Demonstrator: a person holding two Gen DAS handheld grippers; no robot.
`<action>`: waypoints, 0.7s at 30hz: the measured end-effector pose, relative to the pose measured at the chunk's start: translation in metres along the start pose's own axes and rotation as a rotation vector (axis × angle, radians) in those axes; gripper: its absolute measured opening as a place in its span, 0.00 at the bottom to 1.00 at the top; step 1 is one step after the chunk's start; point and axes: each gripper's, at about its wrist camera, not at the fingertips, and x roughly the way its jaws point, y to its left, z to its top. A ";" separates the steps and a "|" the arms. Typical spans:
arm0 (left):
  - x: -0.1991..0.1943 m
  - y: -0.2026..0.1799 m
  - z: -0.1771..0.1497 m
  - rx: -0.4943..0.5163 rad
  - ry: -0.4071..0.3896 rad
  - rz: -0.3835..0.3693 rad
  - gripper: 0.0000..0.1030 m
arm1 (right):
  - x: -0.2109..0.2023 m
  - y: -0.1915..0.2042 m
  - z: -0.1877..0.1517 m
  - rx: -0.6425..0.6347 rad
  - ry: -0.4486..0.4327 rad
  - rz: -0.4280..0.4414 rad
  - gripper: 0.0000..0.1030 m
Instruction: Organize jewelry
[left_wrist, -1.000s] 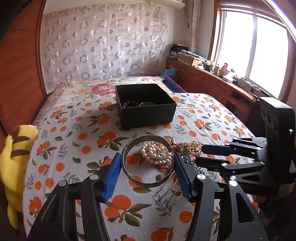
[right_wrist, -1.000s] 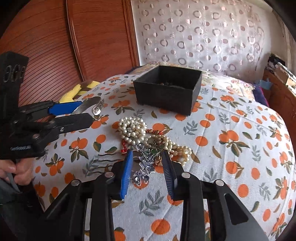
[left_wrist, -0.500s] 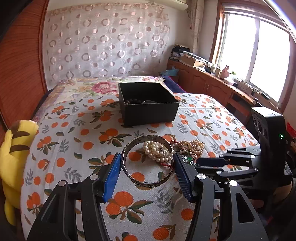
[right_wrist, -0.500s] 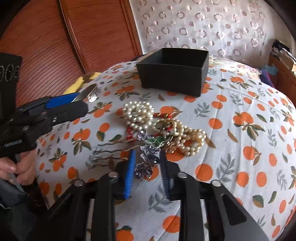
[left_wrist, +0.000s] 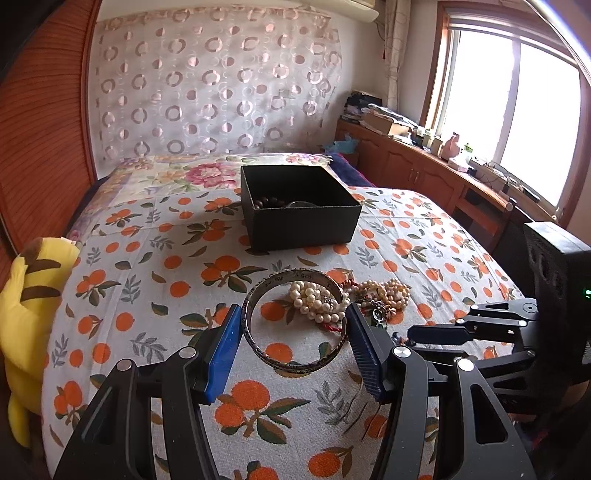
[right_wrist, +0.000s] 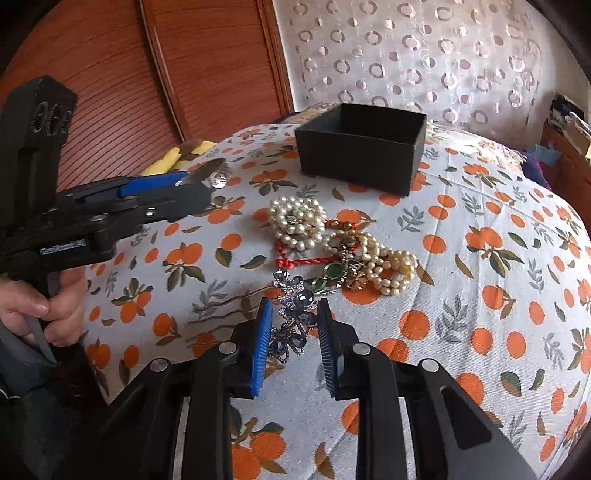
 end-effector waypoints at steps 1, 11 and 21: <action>0.000 0.000 0.000 0.001 0.000 0.000 0.53 | 0.002 -0.001 0.000 0.000 0.006 -0.005 0.26; 0.000 0.000 0.000 0.000 -0.001 0.000 0.53 | 0.017 -0.005 0.007 -0.002 0.038 0.008 0.36; -0.001 0.003 -0.001 -0.003 -0.005 0.002 0.53 | 0.015 0.005 0.003 -0.072 0.040 -0.012 0.24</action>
